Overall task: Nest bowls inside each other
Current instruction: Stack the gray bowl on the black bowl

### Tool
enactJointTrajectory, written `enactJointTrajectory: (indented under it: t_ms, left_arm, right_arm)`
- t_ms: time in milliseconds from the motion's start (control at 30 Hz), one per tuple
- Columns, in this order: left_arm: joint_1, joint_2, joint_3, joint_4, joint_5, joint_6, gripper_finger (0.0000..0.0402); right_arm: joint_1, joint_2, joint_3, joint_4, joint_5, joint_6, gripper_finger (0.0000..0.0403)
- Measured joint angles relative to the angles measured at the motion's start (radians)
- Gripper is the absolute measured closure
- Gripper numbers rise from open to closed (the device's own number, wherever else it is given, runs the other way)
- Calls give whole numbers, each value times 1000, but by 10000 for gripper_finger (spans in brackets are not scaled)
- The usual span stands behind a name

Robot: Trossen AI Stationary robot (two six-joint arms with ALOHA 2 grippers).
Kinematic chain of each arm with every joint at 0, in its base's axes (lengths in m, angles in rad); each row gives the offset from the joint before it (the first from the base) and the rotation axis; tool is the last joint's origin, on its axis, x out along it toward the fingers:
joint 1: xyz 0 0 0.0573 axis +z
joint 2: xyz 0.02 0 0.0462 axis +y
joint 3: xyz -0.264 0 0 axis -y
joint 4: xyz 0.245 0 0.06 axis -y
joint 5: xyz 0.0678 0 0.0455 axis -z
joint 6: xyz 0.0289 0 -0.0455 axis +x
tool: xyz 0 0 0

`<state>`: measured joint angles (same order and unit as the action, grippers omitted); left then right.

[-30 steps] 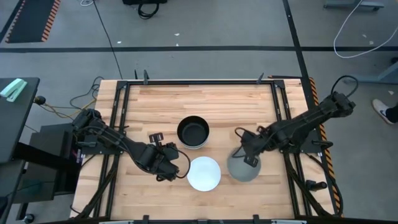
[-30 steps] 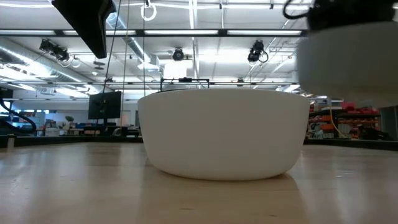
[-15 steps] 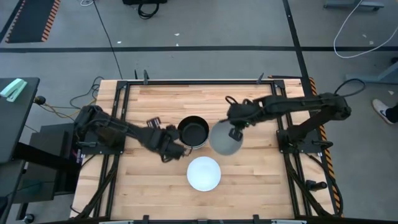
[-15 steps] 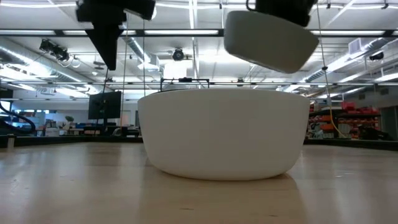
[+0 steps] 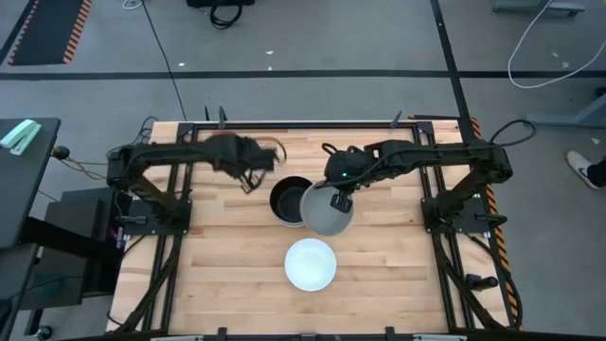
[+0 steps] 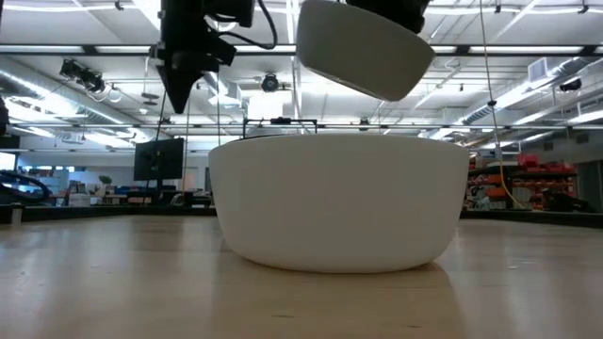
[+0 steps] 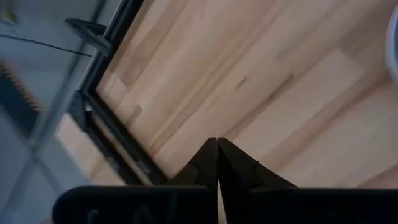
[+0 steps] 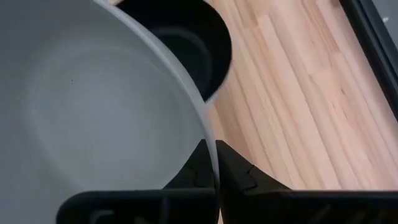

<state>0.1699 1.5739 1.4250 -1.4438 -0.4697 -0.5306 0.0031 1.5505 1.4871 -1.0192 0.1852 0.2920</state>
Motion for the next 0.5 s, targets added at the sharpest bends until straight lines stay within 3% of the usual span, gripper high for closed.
enactJointTrajectory:
  t_ms: [333,500]
  left_arm:
    - [215,-57,-1,195,207,195,380]
    - [289,-57,-87,281,267,247,386]
  right_arm:
    - [0,3,5,9,-1,0,401]
    - [0,7,4,41,-4,-6,401]
